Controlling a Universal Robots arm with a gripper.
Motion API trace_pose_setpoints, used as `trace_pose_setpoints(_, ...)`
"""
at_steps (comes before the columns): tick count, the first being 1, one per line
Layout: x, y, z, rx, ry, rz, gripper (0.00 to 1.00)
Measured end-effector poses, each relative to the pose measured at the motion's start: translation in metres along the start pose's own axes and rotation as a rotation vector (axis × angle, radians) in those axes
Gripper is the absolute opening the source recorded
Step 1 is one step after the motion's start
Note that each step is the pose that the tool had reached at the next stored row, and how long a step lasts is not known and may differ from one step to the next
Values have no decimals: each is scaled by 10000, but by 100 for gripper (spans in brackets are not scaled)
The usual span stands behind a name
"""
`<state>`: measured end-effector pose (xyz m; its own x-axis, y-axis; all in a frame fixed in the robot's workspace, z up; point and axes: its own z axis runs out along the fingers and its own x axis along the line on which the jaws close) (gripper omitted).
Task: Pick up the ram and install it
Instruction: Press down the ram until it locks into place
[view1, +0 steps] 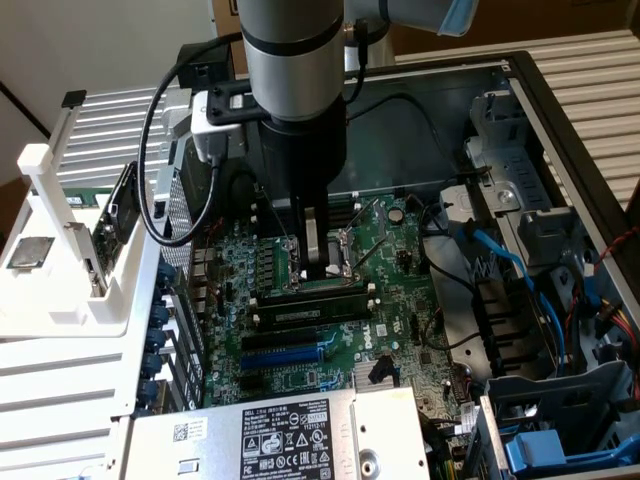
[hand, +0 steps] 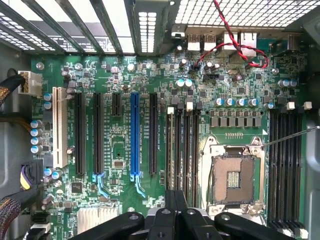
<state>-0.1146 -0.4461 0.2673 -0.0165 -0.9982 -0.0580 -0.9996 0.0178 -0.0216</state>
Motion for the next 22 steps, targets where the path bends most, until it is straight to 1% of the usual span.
trace_pose_setpoints(3,0,0,0,0,0,11,10)
trace_pose_setpoints(4,0,0,0,4,2,88,10)
trace_pose_setpoints(22,0,0,0,145,55,2594,10)
